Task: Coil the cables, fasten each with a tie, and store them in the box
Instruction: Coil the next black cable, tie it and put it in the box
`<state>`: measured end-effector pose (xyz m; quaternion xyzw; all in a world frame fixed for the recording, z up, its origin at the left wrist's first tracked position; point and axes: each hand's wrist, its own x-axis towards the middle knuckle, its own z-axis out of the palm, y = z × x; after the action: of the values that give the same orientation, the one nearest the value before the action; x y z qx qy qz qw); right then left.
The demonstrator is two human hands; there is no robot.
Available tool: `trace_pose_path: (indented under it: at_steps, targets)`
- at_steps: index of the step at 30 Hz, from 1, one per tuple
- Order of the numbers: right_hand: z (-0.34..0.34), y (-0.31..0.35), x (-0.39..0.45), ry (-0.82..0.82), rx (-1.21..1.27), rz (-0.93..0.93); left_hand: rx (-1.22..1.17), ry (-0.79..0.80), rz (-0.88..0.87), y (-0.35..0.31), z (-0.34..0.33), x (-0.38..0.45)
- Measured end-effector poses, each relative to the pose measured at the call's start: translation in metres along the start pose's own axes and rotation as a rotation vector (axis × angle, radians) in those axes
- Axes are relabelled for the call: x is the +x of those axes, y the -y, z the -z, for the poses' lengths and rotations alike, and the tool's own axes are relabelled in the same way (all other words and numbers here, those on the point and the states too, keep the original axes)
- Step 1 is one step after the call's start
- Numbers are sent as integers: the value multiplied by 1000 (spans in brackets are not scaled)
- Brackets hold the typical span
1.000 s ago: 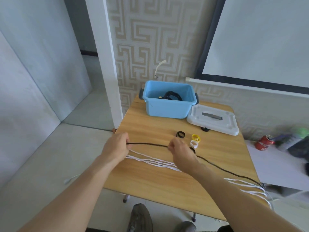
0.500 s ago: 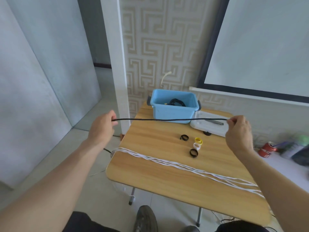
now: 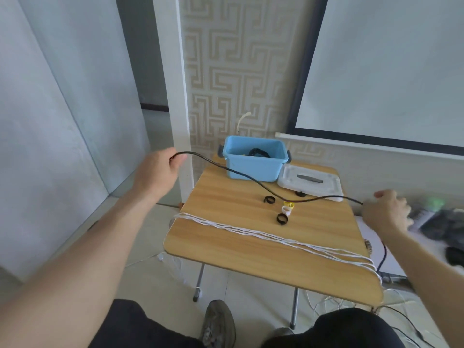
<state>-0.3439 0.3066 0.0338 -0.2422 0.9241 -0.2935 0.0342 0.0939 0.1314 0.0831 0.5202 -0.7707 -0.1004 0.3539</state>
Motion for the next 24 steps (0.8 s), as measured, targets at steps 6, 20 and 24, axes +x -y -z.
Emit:
trace_pose_path:
  at_steps: [6,20,24]
  targets:
    - [12,75,-115,206,264,625,-110,227,-222,-92,6,-22]
    - [19,46,-164,307,575,604,-786,749,138,-113,-43,-120]
    - [30,17,-143,109,627,384,-955,839,310,-99,-52,-148]
